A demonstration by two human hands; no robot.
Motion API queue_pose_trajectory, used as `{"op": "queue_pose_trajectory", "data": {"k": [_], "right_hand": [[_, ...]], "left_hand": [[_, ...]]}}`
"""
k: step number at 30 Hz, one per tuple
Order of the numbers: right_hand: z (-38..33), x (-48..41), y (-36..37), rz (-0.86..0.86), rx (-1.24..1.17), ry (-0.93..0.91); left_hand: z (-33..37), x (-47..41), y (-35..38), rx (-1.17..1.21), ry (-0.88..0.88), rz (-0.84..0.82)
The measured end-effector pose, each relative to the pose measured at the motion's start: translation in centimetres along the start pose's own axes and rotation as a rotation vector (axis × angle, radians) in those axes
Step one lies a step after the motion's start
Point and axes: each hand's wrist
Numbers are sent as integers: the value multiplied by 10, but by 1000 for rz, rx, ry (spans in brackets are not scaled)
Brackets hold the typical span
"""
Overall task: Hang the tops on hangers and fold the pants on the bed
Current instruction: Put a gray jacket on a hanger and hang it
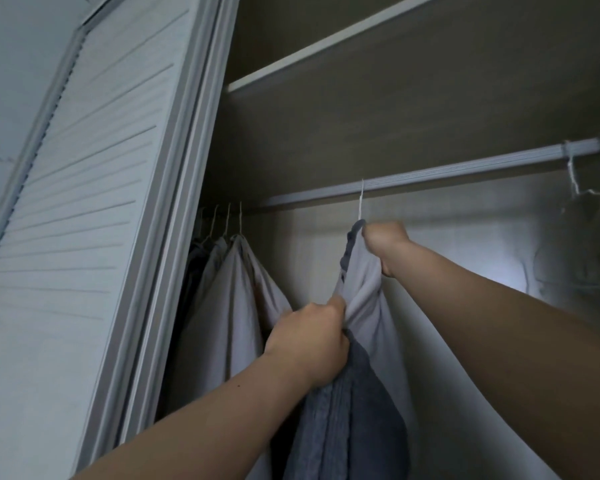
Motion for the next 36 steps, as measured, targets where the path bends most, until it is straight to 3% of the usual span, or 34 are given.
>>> {"op": "queue_pose_trajectory", "data": {"k": [2, 6, 10, 22, 36], "right_hand": [[3, 11, 3, -31, 83, -16], [13, 40, 5, -147, 548, -135], [18, 65, 14, -96, 863, -352], [42, 34, 80, -344, 345, -434], [79, -32, 203, -384, 375, -542]], "left_hand": [[-7, 4, 0, 18, -20, -24], [-27, 15, -4, 49, -89, -46], [-37, 23, -9, 43, -116, -29], [-74, 33, -40, -63, -219, -80], [-110, 26, -22, -229, -503, -261]]}}
Point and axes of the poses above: each hand's wrist, its own x-axis away from the middle knuckle, its own y-axis out of the palm, z = x × y, and after that the axes turned 9 degrees about x, right-handed
